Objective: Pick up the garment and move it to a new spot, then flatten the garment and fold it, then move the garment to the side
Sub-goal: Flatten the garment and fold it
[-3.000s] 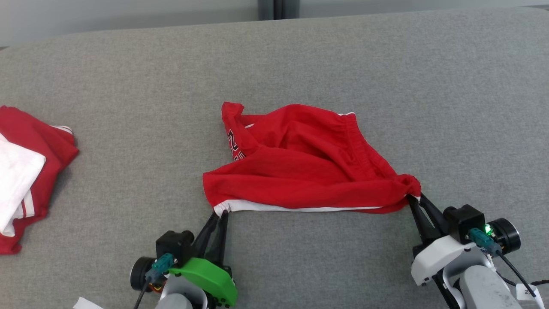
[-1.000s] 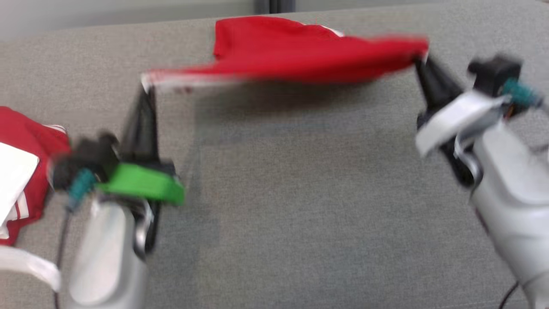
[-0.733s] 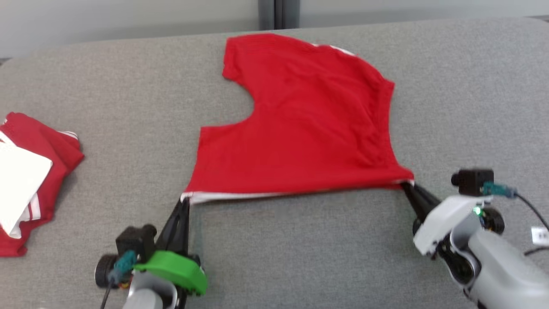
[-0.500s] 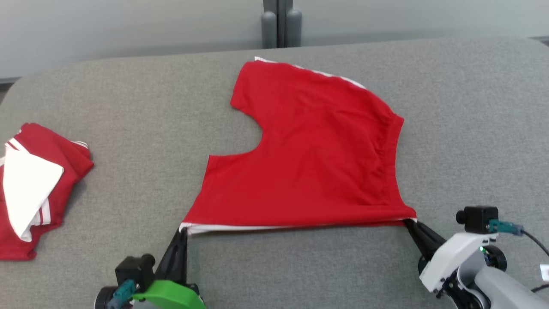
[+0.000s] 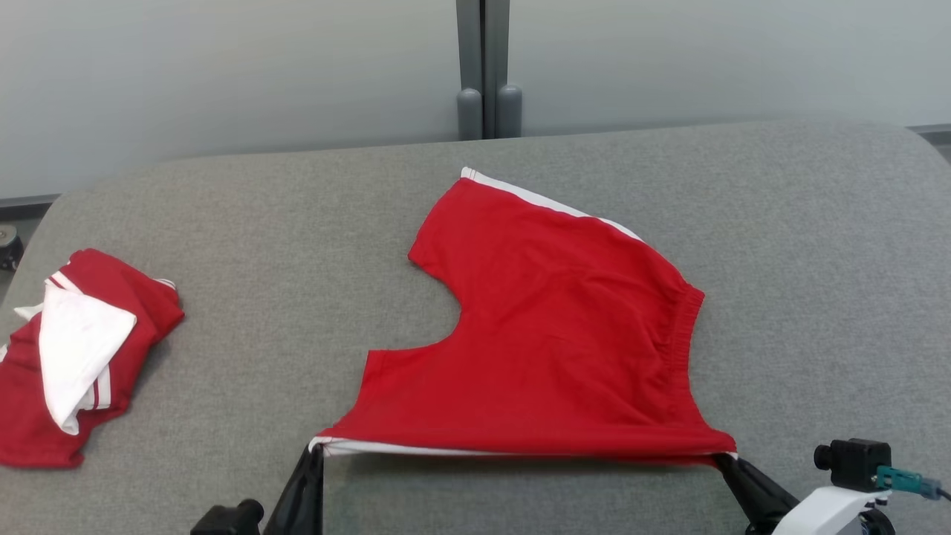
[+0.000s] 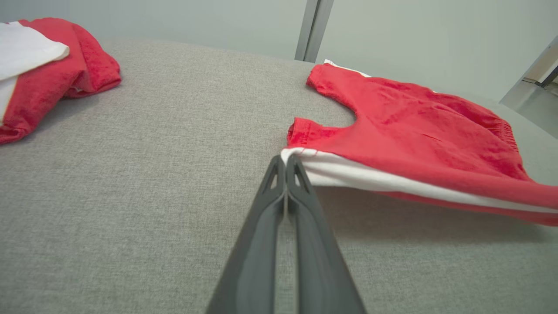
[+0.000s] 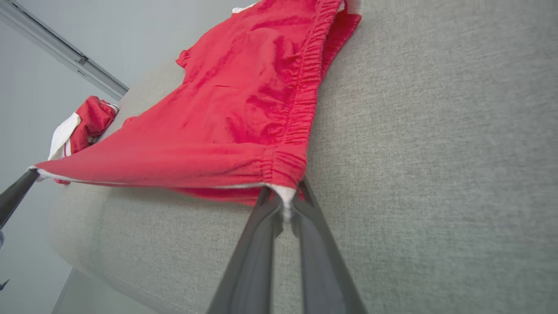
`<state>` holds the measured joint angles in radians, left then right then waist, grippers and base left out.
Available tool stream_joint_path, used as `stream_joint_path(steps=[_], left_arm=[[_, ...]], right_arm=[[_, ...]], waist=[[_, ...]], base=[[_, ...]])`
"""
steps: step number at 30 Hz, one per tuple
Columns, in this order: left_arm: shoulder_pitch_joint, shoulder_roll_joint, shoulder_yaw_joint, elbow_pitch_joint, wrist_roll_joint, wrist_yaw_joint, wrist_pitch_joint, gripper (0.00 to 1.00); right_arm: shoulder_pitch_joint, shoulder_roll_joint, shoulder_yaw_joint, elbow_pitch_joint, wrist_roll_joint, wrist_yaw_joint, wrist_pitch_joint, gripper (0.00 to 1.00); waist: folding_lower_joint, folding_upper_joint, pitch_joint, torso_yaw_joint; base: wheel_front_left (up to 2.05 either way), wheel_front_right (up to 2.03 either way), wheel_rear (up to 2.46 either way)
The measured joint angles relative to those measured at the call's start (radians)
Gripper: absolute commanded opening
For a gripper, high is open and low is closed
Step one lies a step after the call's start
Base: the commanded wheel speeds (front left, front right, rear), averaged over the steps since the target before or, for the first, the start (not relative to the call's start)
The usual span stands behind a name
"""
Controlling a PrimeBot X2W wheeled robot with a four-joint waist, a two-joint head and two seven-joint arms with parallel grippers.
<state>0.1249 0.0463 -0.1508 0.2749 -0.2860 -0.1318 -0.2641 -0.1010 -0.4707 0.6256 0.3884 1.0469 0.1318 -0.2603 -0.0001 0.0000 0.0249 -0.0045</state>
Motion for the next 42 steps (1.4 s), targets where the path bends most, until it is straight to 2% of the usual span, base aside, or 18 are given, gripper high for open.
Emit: stream_joint_path(steps=[4,12,18,24,30,38,42], left_arm=[[-0.069,0.0,-0.008,-0.042,0.007,0.0,0.0,0.0],[-0.373,0.012,-0.077,-0.028,0.046,0.0,0.0,0.0],[-0.59,0.063,-0.12,0.038,0.047,0.0,0.0,0.0],[-0.769,0.097,-0.112,0.139,0.056,0.0,0.0,0.0],[-0.897,0.106,-0.116,0.244,0.085,0.0,0.0,0.0],[-1.013,0.098,-0.121,0.36,0.129,0.0,0.0,0.0],[-1.053,0.102,-0.1,0.41,0.151,0.018,0.0,0.0]], right_arm=[[-0.007,-0.006,-0.058,-0.062,-0.039,0.0,-0.001,0.0],[-0.143,0.039,-0.137,-0.149,-0.116,0.0,-0.001,0.0],[-0.261,0.102,-0.166,-0.165,-0.157,-0.001,-0.001,0.0],[-0.375,0.161,-0.213,-0.158,-0.22,-0.001,-0.002,0.0],[-0.441,0.232,-0.27,-0.104,-0.354,-0.001,-0.002,0.0],[-0.449,0.3,-0.331,-0.092,-0.426,-0.001,-0.002,0.0],[-0.452,0.319,-0.334,-0.1,-0.448,-0.001,-0.002,0.0]], waist=[[0.0,0.0,0.019,-0.001],[0.0,0.0,0.124,-0.022],[0.0001,0.0,0.227,-0.054],[0.0001,0.0,0.335,-0.1],[0.0001,0.0,0.425,-0.151],[0.0001,0.0,0.498,-0.219],[0.0001,0.0,0.517,-0.246]], base=[[0.0,0.0,0.0],[0.0,0.0,0.0],[0.0,0.0,0.0],[0.0,0.0,0.0],[0.0,0.0,0.0],[0.0,0.0,0.0],[0.0,0.0,0.0]])
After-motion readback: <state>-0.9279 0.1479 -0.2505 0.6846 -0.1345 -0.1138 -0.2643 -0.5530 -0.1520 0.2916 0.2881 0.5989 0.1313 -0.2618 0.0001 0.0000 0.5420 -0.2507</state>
